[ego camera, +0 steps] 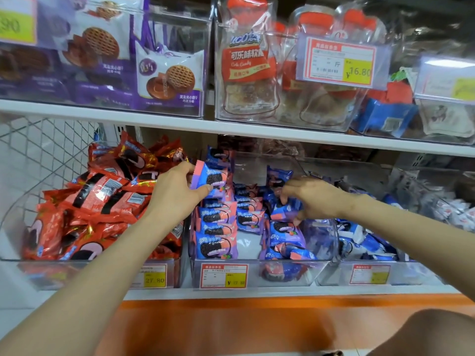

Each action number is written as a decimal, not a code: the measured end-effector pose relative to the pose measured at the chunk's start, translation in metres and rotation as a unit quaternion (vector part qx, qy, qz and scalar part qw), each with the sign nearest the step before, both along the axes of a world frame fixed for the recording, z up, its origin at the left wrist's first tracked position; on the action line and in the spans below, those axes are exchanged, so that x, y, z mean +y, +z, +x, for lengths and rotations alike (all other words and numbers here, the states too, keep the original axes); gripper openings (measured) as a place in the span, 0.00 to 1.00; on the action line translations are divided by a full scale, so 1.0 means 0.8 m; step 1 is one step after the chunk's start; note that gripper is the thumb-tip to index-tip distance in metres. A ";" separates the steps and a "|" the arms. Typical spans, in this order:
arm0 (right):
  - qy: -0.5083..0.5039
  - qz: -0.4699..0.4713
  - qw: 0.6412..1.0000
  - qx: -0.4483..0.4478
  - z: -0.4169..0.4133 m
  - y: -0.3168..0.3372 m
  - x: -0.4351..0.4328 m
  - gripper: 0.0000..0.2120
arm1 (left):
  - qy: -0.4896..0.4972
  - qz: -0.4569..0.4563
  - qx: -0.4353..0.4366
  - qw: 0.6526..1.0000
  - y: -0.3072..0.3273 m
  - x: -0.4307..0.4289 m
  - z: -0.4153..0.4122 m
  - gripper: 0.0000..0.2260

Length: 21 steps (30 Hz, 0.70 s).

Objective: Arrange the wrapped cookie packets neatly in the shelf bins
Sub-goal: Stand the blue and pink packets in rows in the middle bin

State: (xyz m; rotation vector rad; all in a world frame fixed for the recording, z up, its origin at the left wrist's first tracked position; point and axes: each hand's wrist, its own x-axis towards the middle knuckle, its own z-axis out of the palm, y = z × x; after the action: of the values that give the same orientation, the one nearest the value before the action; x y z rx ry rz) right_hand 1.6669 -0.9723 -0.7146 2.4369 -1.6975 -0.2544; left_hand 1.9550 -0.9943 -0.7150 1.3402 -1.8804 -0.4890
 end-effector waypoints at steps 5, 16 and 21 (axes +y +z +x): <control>-0.028 0.073 0.991 -0.110 -0.010 0.015 -0.004 0.09 | -0.001 0.008 -0.005 1.000 -0.001 0.000 -0.001 0.17; -0.045 0.140 0.988 0.048 0.009 0.020 -0.024 0.33 | -0.007 0.013 -0.017 1.000 0.000 0.000 -0.004 0.16; -0.025 0.142 0.983 0.111 0.021 0.026 -0.027 0.22 | -0.005 0.013 -0.029 0.999 0.001 -0.001 -0.005 0.17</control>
State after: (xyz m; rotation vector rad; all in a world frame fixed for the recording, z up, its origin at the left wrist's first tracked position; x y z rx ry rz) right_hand 1.6838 -0.9941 -0.6935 2.4416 -1.7239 -0.7933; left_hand 1.9510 -0.9947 -0.7140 1.3762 -1.9352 -0.4867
